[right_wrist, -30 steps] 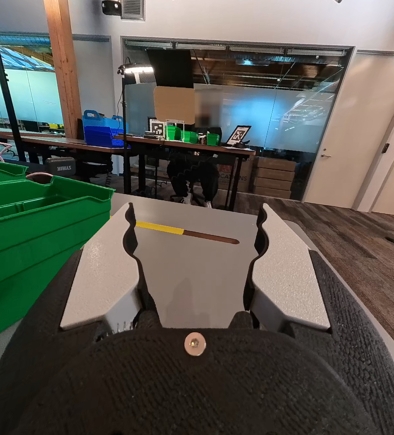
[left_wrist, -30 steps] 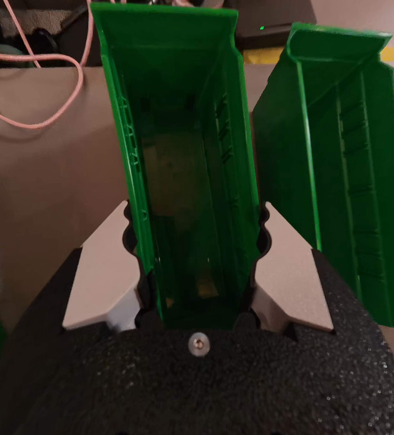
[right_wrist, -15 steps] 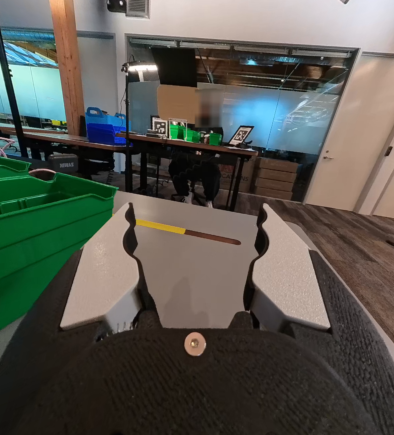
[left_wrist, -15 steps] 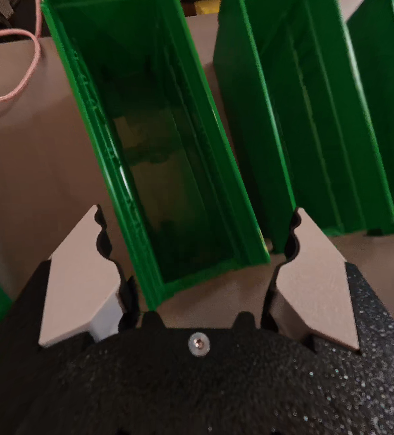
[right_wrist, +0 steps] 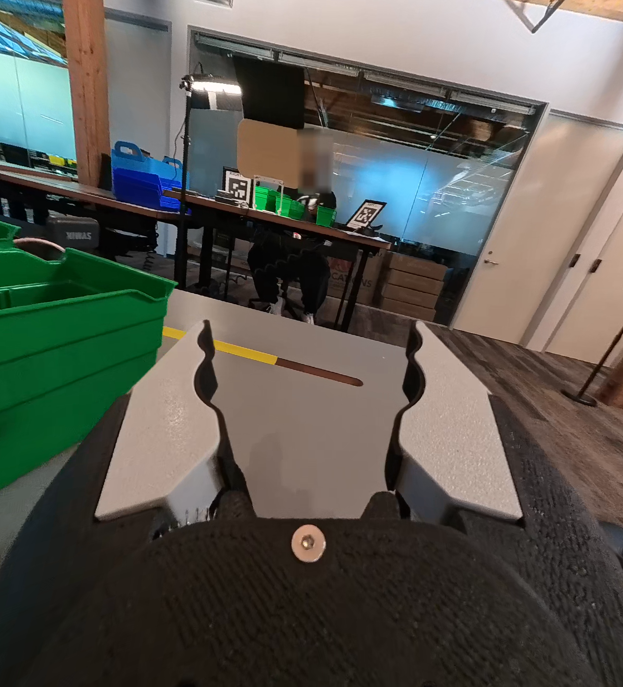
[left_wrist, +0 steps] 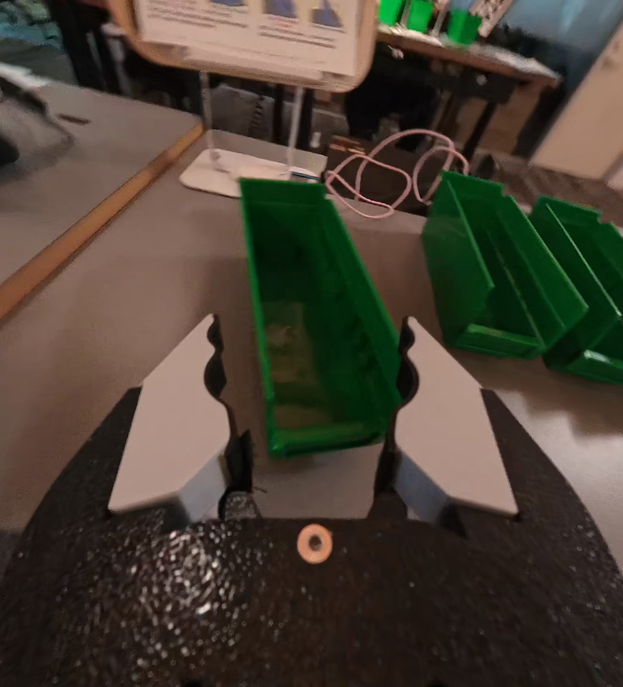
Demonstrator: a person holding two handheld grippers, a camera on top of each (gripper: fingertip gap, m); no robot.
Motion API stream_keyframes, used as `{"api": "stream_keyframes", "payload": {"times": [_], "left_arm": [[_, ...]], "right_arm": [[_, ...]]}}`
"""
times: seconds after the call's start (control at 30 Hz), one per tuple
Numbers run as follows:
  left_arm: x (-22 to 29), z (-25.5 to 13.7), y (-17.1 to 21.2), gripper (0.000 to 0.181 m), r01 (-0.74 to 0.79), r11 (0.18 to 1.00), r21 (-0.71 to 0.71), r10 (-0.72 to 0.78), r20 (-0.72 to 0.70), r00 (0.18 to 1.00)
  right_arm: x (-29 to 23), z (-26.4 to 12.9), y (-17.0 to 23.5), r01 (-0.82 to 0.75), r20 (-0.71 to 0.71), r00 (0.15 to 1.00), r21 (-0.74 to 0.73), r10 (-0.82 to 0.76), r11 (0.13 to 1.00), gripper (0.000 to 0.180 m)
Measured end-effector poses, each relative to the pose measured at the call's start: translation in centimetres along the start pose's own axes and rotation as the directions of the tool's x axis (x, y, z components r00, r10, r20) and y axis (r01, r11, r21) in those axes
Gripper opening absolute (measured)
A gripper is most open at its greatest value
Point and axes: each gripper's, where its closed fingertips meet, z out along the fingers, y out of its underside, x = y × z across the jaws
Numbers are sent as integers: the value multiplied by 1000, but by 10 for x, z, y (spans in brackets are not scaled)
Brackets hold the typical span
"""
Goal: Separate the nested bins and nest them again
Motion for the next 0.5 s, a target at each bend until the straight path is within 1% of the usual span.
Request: {"api": "stream_keyframes", "payload": {"times": [0.07,0.13,0.2,0.27,0.33,0.4,0.43,0.5], "left_arm": [[-28,-7,15,91,107,994,21,-107,8,994],[-43,-7,30,91,186,982,23,-186,-28,982],[-51,-3,40,93,223,975,21,-222,-59,973],[-59,4,44,96,239,970,39,-236,-70,969],[-60,14,39,98,257,963,75,-247,-116,962],[-63,25,30,98,281,953,111,-265,-146,953],[-65,28,23,99,297,945,134,-276,-156,949],[-67,30,1,99,316,924,216,-278,-187,942]], "right_arm": [[3,-3,-2,24,-21,1000,8,-24,1000,103],[8,-5,-5,58,-58,997,17,-57,998,103],[14,-7,-5,78,-92,993,9,-76,997,103],[20,-14,-5,127,-141,982,-10,-128,992,103],[29,-28,-16,210,-232,950,-17,-208,978,103],[33,-54,-44,325,-365,882,16,-298,945,103],[26,-65,-57,374,-386,859,24,-337,927,103],[0,-81,-85,431,-378,843,47,-383,901,102]]}}
